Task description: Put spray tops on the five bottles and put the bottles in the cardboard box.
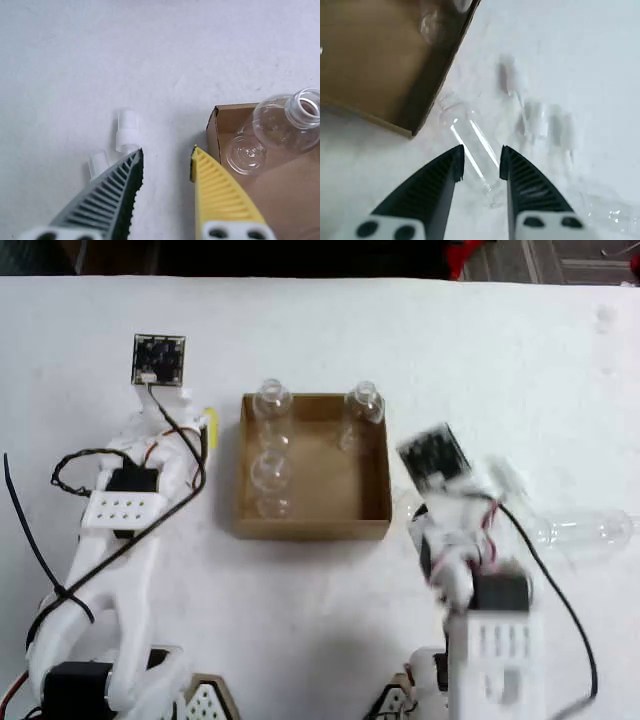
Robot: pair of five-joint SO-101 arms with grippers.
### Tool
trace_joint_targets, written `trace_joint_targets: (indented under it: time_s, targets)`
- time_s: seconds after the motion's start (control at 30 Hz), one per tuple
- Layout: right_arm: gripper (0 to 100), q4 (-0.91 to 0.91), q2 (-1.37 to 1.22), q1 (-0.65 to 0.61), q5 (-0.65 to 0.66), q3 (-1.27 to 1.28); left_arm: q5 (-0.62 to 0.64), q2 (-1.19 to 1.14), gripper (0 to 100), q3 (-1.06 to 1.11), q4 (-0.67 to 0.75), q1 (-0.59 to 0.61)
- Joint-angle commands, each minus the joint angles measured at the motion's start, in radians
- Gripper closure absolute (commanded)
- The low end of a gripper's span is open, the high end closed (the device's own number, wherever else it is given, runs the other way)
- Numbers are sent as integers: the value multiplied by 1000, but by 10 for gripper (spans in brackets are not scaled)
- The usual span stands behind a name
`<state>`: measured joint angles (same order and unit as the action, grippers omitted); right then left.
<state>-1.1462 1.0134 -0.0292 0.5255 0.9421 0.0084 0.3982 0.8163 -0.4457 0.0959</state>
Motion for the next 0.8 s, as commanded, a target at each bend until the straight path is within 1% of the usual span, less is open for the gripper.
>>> trace_joint_targets:
  time_s: [0.0, 0.1, 0.13, 0.17, 0.3, 0.37, 0.47, 0.63, 0.77]
  targets:
    - [905, -41, -251, -8, 12, -126, 3, 2, 846, -6, 23, -2]
    - [981, -38, -344, -8, 14, -141, 3, 2, 846, -6, 23, -2]
    - [986, -38, -358, -8, 14, -141, 3, 2, 846, -6, 23, -2]
    - [974, -36, -366, -8, 17, -141, 3, 2, 846, -6, 23, -2]
    - [981, -41, -383, -41, 83, -132, 3, 2, 846, -6, 23, -2]
    - [981, -30, -387, -47, 87, -124, 3, 2, 846, -6, 23, -2]
    - [981, 35, -430, -41, 89, -118, 3, 2, 846, -6, 23, -2]
    - [981, 116, -585, -4, 91, -126, 3, 2, 846, -6, 23, -2]
    - [981, 183, -641, 62, 86, -152, 3, 2, 846, -6, 23, -2]
